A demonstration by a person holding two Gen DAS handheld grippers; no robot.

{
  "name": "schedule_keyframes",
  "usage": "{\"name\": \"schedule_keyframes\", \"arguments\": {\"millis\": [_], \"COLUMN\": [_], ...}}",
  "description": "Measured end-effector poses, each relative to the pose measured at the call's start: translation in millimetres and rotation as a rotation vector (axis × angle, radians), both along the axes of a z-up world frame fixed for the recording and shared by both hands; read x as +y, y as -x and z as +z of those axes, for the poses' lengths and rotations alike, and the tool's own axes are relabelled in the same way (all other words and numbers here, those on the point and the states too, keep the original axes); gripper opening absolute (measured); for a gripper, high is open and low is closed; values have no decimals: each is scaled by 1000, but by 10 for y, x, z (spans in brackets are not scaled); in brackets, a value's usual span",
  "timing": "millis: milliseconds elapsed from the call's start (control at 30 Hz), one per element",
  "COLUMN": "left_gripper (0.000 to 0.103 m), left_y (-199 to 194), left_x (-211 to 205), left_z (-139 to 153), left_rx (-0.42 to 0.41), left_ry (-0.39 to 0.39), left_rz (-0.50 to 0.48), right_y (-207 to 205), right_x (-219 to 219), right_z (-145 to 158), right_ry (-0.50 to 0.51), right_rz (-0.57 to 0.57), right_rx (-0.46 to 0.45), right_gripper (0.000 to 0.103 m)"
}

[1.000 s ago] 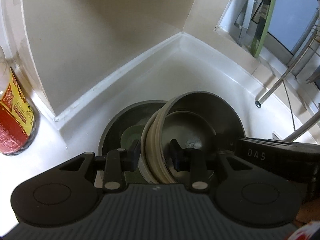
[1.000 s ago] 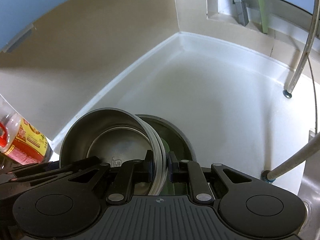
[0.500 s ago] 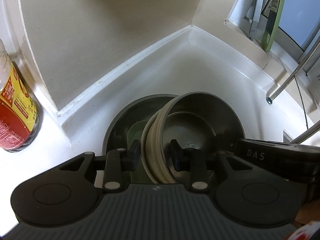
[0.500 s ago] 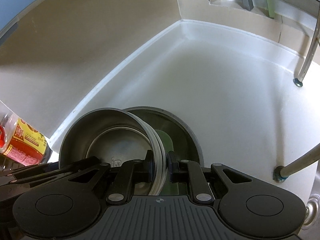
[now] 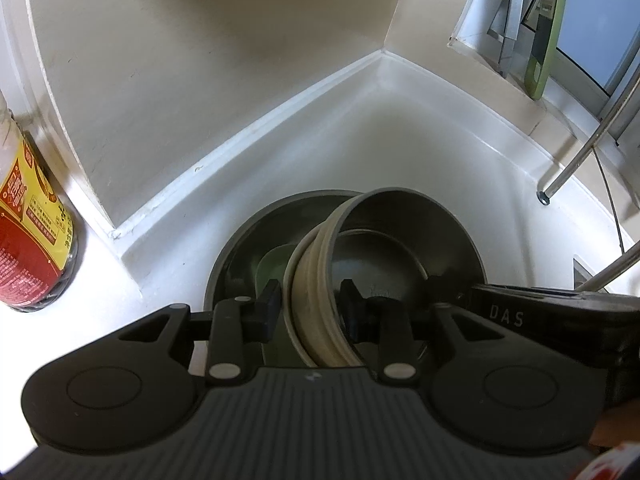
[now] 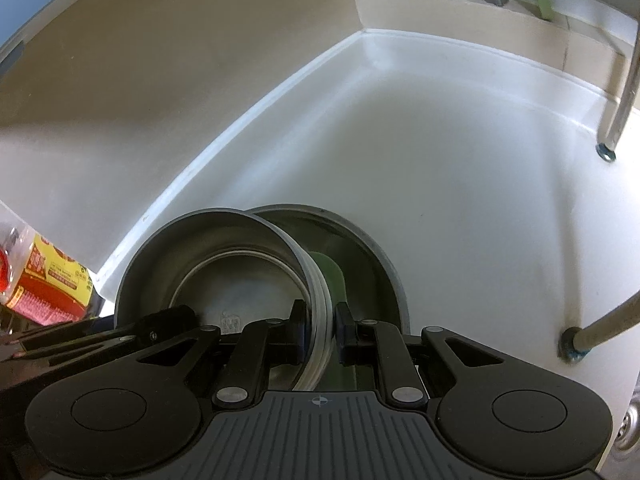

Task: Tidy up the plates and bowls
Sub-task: 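Lower the bowl stack into the steel basin onto the green plate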

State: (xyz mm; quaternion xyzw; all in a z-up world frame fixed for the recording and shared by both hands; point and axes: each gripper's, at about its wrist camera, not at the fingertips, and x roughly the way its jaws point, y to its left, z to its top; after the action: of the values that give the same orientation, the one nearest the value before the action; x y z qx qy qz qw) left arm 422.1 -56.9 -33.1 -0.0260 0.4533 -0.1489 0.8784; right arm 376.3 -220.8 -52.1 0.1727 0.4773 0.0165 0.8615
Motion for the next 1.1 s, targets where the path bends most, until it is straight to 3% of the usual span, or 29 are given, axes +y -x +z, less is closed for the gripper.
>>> {"name": "schedule_keyframes", "arguments": {"millis": [367, 667, 1033, 1100], "left_gripper": [28, 26, 26, 23], "left_y": [35, 205, 294, 288], "left_x": [151, 232, 232, 220], "left_z": [45, 220, 206, 191], "left_rx": [0, -87, -95, -92], "left_ry": [62, 39, 33, 30], "left_rz": [-2, -32, -49, -59], "right_y": [102, 378, 475, 494], "right_x": [-23, -204, -200, -176], "right_z": [70, 244, 205, 206], "right_ry": [-18, -145, -178, -186], "right_rz": [21, -42, -105, -102], "right_rx": [-45, -103, -88, -92], "right_gripper": [18, 24, 23, 15]}}
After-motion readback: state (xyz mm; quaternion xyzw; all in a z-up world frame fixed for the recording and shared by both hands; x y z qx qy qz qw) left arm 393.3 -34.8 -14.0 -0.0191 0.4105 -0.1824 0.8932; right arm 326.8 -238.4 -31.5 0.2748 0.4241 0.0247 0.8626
